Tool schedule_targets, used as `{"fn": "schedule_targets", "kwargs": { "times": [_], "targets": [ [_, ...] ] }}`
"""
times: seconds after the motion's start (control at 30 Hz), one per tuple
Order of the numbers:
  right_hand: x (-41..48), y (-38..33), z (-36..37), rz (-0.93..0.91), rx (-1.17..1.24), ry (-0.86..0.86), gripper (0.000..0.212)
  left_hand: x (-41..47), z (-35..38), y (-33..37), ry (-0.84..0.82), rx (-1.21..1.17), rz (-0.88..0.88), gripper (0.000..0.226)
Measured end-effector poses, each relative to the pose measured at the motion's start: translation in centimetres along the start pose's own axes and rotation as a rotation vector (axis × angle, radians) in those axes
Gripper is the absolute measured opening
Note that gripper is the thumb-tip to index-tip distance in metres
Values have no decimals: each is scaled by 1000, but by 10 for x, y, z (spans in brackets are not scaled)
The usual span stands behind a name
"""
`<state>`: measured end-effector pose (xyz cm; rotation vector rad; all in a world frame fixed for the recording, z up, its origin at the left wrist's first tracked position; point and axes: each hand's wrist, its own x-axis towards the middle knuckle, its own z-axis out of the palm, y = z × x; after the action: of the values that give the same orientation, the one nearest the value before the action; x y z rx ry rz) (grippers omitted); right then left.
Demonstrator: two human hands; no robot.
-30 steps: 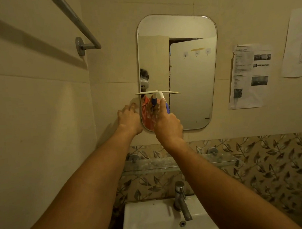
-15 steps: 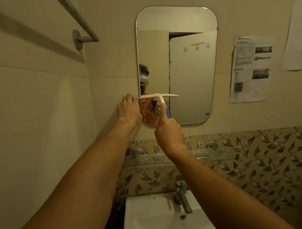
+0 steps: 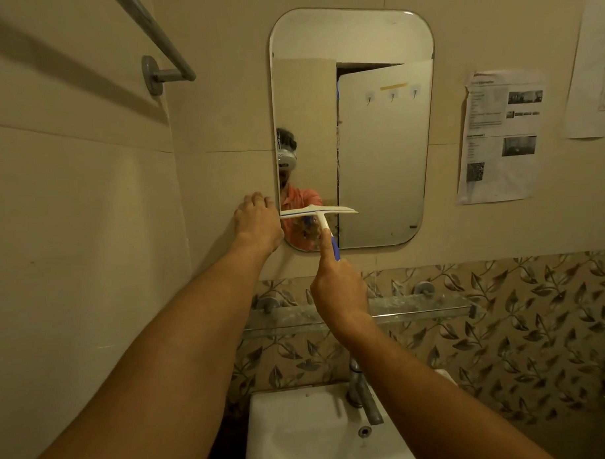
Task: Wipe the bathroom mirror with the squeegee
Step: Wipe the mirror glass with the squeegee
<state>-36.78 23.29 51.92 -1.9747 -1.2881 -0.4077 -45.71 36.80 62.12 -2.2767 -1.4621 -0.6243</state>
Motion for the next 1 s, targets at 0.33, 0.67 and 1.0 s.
{"fn": "schedule_targets", "kwargs": {
  "times": [0.33,0.67,1.0],
  "targets": [
    [-20,15,11,34,-53,-57,84,4,3,8,-20,47,-1,82],
    [-38,39,-21,93,11,-238,70,2,-7,16,19,35,15,72],
    [69,4,-167,-41,160,77,55,21,-35,20,113,13,53,70]
  ]
}}
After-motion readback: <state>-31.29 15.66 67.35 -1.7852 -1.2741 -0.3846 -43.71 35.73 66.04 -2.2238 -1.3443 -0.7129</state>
